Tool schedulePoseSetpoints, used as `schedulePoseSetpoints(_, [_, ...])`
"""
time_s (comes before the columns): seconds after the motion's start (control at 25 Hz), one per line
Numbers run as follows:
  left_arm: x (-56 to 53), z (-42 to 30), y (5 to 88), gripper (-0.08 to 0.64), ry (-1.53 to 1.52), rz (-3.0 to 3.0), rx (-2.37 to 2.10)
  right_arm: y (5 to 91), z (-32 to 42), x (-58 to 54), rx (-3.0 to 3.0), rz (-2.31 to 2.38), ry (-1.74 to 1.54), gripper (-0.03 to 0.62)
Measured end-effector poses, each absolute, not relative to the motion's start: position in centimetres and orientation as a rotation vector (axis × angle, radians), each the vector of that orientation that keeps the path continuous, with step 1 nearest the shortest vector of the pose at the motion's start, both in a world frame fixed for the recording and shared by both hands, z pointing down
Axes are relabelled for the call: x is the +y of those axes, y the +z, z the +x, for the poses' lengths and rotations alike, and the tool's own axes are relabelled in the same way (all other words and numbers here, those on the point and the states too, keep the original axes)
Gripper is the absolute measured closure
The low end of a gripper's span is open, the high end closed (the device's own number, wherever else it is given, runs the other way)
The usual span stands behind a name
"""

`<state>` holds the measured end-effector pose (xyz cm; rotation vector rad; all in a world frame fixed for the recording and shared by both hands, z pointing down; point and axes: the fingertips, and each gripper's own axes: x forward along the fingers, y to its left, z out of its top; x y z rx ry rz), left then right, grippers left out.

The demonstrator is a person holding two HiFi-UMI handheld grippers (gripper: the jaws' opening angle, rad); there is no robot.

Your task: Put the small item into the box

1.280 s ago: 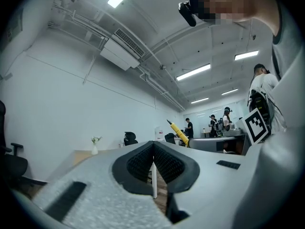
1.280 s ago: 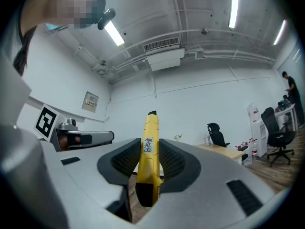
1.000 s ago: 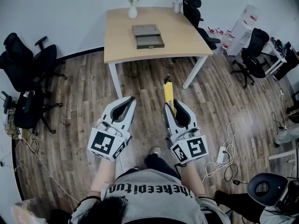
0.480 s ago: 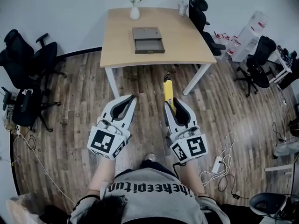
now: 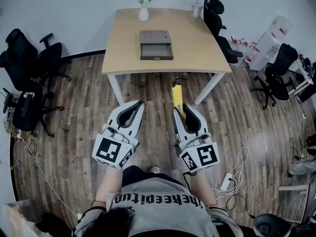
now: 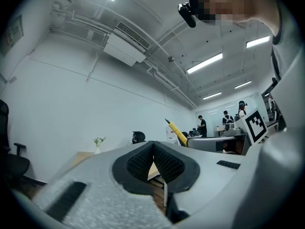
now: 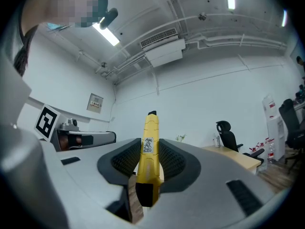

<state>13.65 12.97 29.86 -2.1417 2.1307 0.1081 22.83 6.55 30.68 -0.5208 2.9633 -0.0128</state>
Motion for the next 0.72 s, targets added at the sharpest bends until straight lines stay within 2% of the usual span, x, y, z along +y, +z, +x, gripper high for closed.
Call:
schedulePoseSetpoints(0.4, [10.2, 12.2, 30.4, 0.545, 0.085, -2.149, 2.141, 31.2, 21.6, 3.5, 2.958, -0.54, -0.051, 0.471])
schedulePoseSetpoints(0.72, [7.5, 8.1, 30.0, 0.545, 0.09, -2.203, 2.083, 30.9, 17.9, 1.2, 2.939, -0.617, -0.039, 0.471])
